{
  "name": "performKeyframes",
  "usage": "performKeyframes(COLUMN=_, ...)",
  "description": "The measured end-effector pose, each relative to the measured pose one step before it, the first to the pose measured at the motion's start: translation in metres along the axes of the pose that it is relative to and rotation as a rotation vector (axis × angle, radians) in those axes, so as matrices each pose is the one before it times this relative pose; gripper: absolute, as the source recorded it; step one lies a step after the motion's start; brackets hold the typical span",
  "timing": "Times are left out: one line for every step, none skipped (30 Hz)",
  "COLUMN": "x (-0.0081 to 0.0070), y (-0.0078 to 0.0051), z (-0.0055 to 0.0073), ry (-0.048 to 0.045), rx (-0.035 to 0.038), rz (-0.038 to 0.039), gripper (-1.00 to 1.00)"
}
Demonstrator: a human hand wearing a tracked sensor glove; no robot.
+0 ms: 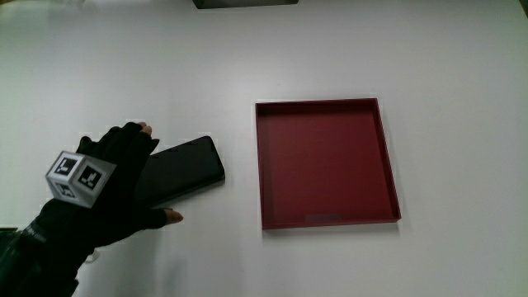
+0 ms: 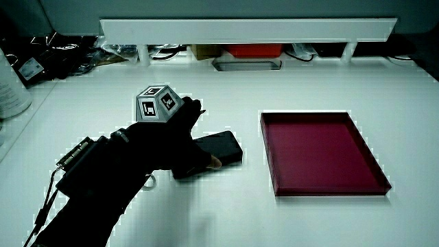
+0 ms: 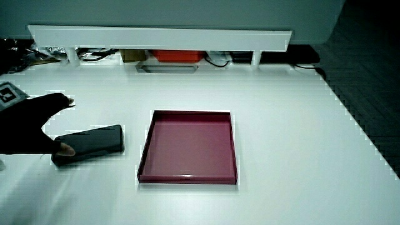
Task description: Pick battery from desk
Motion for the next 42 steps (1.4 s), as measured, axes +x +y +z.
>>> performKeyframes(x=-0.00509, y=0.00549, z=-0.00414, ry=-0.01866, rx=-0.02652, rz=0.02604, gripper=0.00)
performKeyframes(x=0.00058, y=0.00355, z=0.00043, ry=0.01871, rx=0.01225, rz=-0.00883, gripper=0.00)
performKeyframes(x=-0.01315, y=0.00799, z=-0.00926, ry=0.04215, rx=-0.02527, rz=-0.02116, gripper=0.00)
performKeyframes(x=0.00083, y=0.00240, z=0.00047, ry=-0.00468, rx=-0.00226, rz=0.00472, gripper=0.00)
performKeyframes(x=0.00085, y=0.00240, z=0.00047, ry=-0.00468, rx=-0.00226, rz=0.00472, gripper=0.00)
performKeyframes(x=-0.00379, y=0.00440, z=-0.00365, ry=-0.00908, rx=-0.00954, rz=0.00918, gripper=0.00)
performKeyframes(x=0.00651, y=0.00090, z=0.00320, ry=-0.01211, rx=0.01687, rz=0.01362, gripper=0.00)
performKeyframes(x=0.00040, y=0.00248, z=-0.00026, ry=0.01276, rx=-0.00868, rz=0.00700, gripper=0.00)
performKeyframes(x=-0.00221, y=0.00356, z=-0.00230, ry=0.00022, rx=-0.00349, rz=0.00865, gripper=0.00)
performKeyframes(x=-0.00216, y=0.00295, z=-0.00226, ry=-0.00004, rx=-0.00298, rz=0.01427, gripper=0.00)
performKeyframes(x=-0.00279, y=0.00348, z=-0.00328, ry=-0.01852, rx=-0.02070, rz=0.00735, gripper=0.00)
performKeyframes(x=-0.00077, y=0.00203, z=-0.00119, ry=0.01454, rx=0.00408, rz=-0.00307, gripper=0.00)
performKeyframes(x=-0.00217, y=0.00203, z=-0.00252, ry=-0.01682, rx=-0.01645, rz=0.02328, gripper=0.00)
performKeyframes(x=-0.00255, y=0.00266, z=-0.00274, ry=0.00300, rx=-0.00130, rz=-0.00198, gripper=0.00)
performKeyframes(x=-0.00374, y=0.00353, z=-0.00363, ry=-0.01045, rx=-0.00493, rz=0.00004, gripper=0.00)
performKeyframes(x=-0.00272, y=0.00297, z=-0.00226, ry=-0.00024, rx=-0.00127, rz=-0.00014, gripper=0.00)
performKeyframes(x=-0.00131, y=0.00198, z=-0.00135, ry=-0.01059, rx=-0.01566, rz=0.02291, gripper=0.00)
performKeyframes(x=-0.00222, y=0.00365, z=-0.00227, ry=-0.00402, rx=-0.01066, rz=0.00413, gripper=0.00)
performKeyframes(x=-0.00175, y=0.00335, z=-0.00252, ry=-0.00394, rx=-0.01036, rz=0.00698, gripper=0.00)
performKeyframes(x=0.00000, y=0.00249, z=-0.00162, ry=0.00435, rx=-0.00389, rz=0.00695, gripper=0.00)
performKeyframes(x=-0.00084, y=0.00301, z=-0.00212, ry=0.00644, rx=-0.01726, rz=0.01678, gripper=0.00)
performKeyframes(x=-0.00253, y=0.00386, z=-0.00315, ry=0.00132, rx=-0.00797, rz=0.00712, gripper=0.00)
performKeyframes(x=-0.00052, y=0.00238, z=-0.00146, ry=0.02121, rx=-0.00123, rz=-0.00214, gripper=0.00)
performKeyframes(x=-0.00199, y=0.00186, z=-0.00220, ry=-0.00242, rx=-0.00618, rz=0.01569, gripper=0.00)
performKeyframes(x=0.00050, y=-0.00036, z=0.00047, ry=-0.00187, rx=-0.01251, rz=0.01087, gripper=0.00)
performKeyframes(x=-0.00080, y=0.00059, z=-0.00033, ry=-0.00035, rx=-0.00310, rz=-0.00123, gripper=0.00)
performKeyframes(x=-0.00050, y=0.00076, z=-0.00117, ry=-0.01569, rx=-0.00613, rz=0.00803, gripper=0.00)
performKeyframes(x=-0.00019, y=0.00157, z=-0.00119, ry=-0.00626, rx=-0.00334, rz=-0.00647, gripper=0.00)
performKeyframes(x=0.00041, y=0.00128, z=-0.00116, ry=0.00725, rx=0.00345, rz=-0.00499, gripper=0.00)
performKeyframes(x=0.00248, y=-0.00057, z=0.00041, ry=0.00881, rx=-0.00114, rz=-0.00588, gripper=0.00)
performKeyframes(x=0.00127, y=-0.00005, z=-0.00078, ry=-0.01084, rx=-0.01484, rz=0.00536, gripper=0.00)
performKeyframes(x=0.00233, y=-0.00088, z=-0.00015, ry=0.01766, rx=0.01002, rz=-0.00579, gripper=0.00)
performKeyframes(x=0.00014, y=0.00100, z=-0.00174, ry=0.00537, rx=0.00301, rz=-0.00552, gripper=0.00)
performKeyframes(x=0.00108, y=-0.00094, z=0.00003, ry=0.00579, rx=0.00616, rz=-0.00162, gripper=0.00)
performKeyframes(x=-0.00149, y=0.00122, z=-0.00178, ry=-0.00090, rx=0.01476, rz=-0.01990, gripper=0.07)
performKeyframes(x=0.00064, y=-0.00177, z=0.00031, ry=-0.00409, rx=0.00725, rz=0.00749, gripper=0.13)
performKeyframes(x=0.00309, y=-0.00226, z=0.00142, ry=0.00913, rx=0.00708, rz=-0.00757, gripper=0.20)
performKeyframes(x=0.00141, y=0.00048, z=-0.00054, ry=0.01693, rx=0.01341, rz=-0.01369, gripper=0.27)
performKeyframes(x=-0.00027, y=0.00098, z=-0.00080, ry=-0.00100, rx=0.01027, rz=-0.01511, gripper=0.33)
performKeyframes(x=0.00053, y=-0.00037, z=0.00032, ry=0.00324, rx=0.00750, rz=-0.00052, gripper=0.40)
performKeyframes(x=0.00049, y=-0.00063, z=0.00053, ry=0.00558, rx=0.01519, rz=-0.00191, gripper=0.47)
performKeyframes(x=-0.00056, y=-0.00005, z=-0.00052, ry=-0.01286, rx=0.00464, rz=-0.00935, gripper=0.53)
